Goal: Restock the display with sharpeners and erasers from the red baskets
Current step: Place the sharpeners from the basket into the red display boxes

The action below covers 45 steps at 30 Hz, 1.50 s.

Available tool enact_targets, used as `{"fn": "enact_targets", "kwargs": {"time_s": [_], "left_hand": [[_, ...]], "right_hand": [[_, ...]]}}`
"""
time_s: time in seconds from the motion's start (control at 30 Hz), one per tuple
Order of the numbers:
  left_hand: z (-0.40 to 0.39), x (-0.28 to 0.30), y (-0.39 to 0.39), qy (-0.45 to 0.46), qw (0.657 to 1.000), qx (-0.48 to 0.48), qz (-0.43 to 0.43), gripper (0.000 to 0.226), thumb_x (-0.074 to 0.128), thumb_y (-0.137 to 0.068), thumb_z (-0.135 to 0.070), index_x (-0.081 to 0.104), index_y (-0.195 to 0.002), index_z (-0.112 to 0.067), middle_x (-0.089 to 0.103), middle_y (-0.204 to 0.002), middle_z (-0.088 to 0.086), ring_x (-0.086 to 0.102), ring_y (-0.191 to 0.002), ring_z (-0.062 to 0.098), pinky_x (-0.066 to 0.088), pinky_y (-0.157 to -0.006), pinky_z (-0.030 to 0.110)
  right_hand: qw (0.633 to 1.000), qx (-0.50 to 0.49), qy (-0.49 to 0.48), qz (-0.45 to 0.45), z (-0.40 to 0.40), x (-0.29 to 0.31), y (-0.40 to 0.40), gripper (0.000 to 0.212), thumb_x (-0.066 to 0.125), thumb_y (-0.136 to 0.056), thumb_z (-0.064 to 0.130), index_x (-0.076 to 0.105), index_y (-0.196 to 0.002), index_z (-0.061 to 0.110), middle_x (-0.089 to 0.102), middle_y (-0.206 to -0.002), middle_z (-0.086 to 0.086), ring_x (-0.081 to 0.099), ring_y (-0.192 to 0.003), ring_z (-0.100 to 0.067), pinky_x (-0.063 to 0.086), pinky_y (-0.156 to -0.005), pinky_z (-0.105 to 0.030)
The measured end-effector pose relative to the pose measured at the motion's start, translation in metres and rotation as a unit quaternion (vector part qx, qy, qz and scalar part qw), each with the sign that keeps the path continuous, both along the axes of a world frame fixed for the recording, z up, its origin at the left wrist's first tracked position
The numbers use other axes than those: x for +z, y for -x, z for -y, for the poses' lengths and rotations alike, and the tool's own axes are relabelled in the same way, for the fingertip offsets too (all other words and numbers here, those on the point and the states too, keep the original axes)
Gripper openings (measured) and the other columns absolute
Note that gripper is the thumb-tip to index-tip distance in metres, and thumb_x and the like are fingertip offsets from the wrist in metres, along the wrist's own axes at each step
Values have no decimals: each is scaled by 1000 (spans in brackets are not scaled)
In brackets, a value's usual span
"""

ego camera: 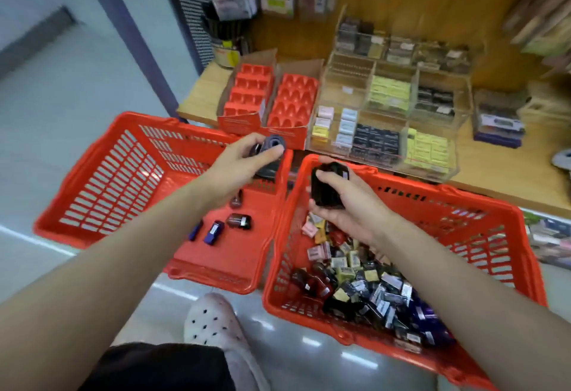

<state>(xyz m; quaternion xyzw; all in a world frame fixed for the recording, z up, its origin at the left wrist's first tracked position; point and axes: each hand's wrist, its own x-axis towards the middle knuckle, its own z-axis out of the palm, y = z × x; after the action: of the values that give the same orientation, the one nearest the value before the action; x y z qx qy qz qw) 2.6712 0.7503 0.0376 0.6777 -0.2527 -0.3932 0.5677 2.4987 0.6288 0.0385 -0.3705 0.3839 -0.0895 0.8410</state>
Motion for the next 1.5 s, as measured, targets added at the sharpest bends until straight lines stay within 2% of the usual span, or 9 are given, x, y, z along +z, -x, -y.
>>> {"fn": "enact_targets", "kwargs": {"time_s": [0.2,0.3,0.47,0.63,0.87,1.03,1.17,1.33,1.5], "left_hand": [[-100,-70,-90,-250,964,92,12,20,77,-83,-12,57,-84,-16,52,-74,5,55,-62,13,47,-54,20],[-116,-127,-112,-319,946,33,44,26,80,-79,-10,55,-79,-14,48,-67,3,48,-51,8,39,-40,14],[-115,-209,-126,-437,871,-208,81,31,87,-71,-16,56,-73,-24,58,-75,1,53,-66,18,41,-52,23],[-119,-253,-118,-457,846,-266,67,33,87,-71,-23,58,-86,-30,60,-76,-7,59,-65,18,53,-58,28],[-109,-189,-116,-435,827,-309,175,38,68,-89,-16,63,-126,-17,64,-118,9,62,-106,26,48,-93,32],[-68,-80,-61,-246,946,-175,114,8,63,-93,-4,65,-100,-4,65,-86,14,58,-58,3,45,-57,13],[-20,-25,15,-129,971,-195,41,6,62,-93,-3,63,-89,-7,66,-64,-1,59,-51,3,48,-52,15],[32,-50,97,-183,924,-332,41,16,64,-94,-8,64,-108,-2,68,-88,6,66,-72,7,52,-67,17],[42,-149,139,-389,763,-471,209,71,67,-91,-35,29,-150,-23,34,-153,12,41,-135,29,39,-107,32]], "right_hand": [[957,200,171,-118,-85,-25,-120,27,62,-88,-4,52,-105,14,55,-95,-5,58,-83,-19,60,-78,-48],[850,329,343,-227,-109,-87,-159,20,61,-88,2,56,-100,17,62,-96,-9,61,-89,-27,54,-83,-44],[625,531,438,-368,-122,-185,-173,46,53,-98,20,44,-141,5,54,-139,-14,53,-127,-28,42,-99,-29],[535,624,448,-352,-126,-221,-169,13,54,-97,16,57,-92,5,63,-108,-16,59,-119,-32,46,-96,-34],[478,590,616,-210,-86,-135,-158,36,57,-88,11,57,-123,18,60,-123,-10,60,-112,-33,46,-77,-33],[587,444,676,-30,-30,-38,-59,22,65,-89,17,68,-110,18,65,-109,1,60,-106,-18,48,-92,-35],[704,349,610,-104,13,-39,51,9,72,-88,28,71,-95,23,69,-95,9,63,-85,-4,51,-78,-24],[746,410,469,-236,39,-107,145,14,72,-89,30,69,-100,23,70,-96,6,62,-82,-1,43,-69,-8],[776,437,359,-278,37,-166,188,24,68,-90,37,66,-109,22,65,-98,9,61,-89,-7,41,-68,-9]]}}
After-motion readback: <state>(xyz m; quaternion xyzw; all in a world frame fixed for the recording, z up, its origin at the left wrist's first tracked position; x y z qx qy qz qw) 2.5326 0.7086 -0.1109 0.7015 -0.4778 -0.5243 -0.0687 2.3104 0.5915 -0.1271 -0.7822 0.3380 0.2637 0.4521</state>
